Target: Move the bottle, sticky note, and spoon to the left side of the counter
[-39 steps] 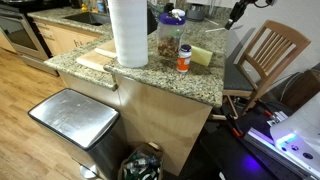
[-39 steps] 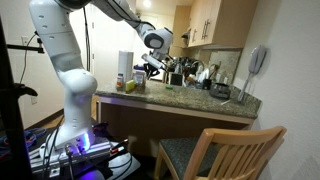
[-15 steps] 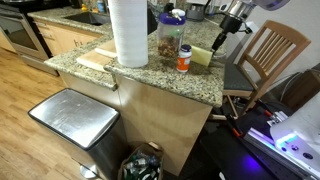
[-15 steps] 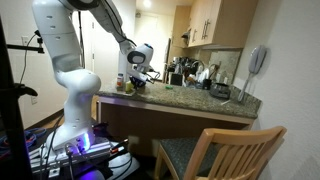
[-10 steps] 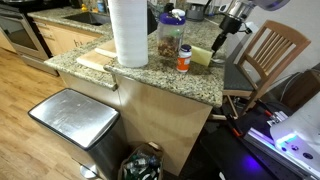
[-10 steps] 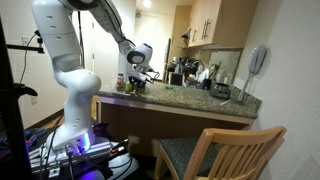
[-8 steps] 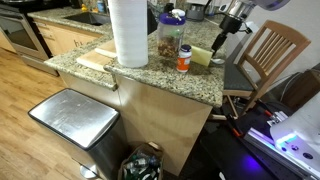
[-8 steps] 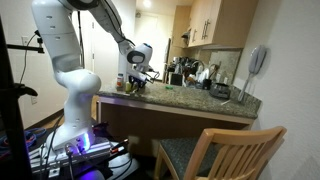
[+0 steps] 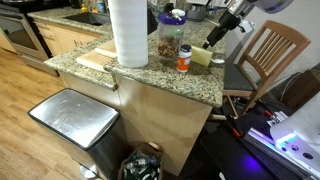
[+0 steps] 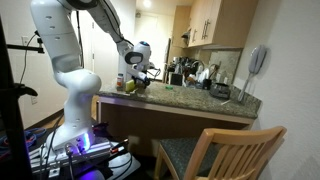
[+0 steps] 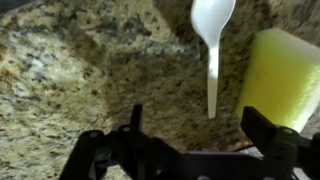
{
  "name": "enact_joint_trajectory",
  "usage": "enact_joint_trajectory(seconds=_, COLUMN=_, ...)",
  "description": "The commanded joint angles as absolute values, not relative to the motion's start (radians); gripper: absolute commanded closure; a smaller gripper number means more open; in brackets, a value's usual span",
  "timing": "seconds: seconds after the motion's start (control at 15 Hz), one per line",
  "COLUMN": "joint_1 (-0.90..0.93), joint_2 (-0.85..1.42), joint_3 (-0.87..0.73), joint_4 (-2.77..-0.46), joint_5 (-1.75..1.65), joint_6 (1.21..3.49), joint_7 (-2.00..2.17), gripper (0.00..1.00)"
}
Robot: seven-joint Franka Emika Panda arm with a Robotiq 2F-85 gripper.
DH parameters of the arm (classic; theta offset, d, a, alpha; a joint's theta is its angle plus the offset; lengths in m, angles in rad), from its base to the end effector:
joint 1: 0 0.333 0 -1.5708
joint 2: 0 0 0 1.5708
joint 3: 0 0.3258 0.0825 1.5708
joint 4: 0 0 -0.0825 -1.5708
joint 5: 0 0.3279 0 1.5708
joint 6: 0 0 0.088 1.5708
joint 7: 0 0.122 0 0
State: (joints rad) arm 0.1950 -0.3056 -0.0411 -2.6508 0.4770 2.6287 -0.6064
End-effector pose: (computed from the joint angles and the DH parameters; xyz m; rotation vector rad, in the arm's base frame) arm 0.3867 0.0520 0.4042 -2.8186 -0.5352 -0.4864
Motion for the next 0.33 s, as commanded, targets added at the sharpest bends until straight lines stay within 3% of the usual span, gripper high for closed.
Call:
enact_joint_trajectory(seconds=0.0, joint_1=0.264, joint_2=-0.315, joint_3=-0.054, joint_4=-2.705, joint_5=0.59, joint_6=2.858, joint_7=-0.567, gripper=0.0)
enact_joint_trajectory(seconds=0.07, joint_1=0.276, joint_2=-0.309, joint_3=-0.042, joint_4=-2.708, joint_5=0.662, joint_6=2.92, joint_7=-0.584, gripper=0.0)
enact_joint_trajectory(seconds=0.13, joint_1=0.2, joint_2=-0.468, joint_3=-0.082, joint_4=-2.704, joint_5=0.598, joint_6=2.785, joint_7=-0.559, gripper=0.0)
enact_joint_trajectory(seconds=0.2, joint_1=0.248, joint_2=-0.316, joint_3=-0.048, joint_4=-2.683, joint_5=0.603, joint_6=2.849, joint_7=-0.569, gripper=0.0)
enact_joint_trajectory(seconds=0.27, joint_1=0.236, joint_2=-0.35, joint_3=-0.058, joint_4=-2.679, joint_5=0.602, joint_6=2.844, joint_7=-0.559, gripper=0.0)
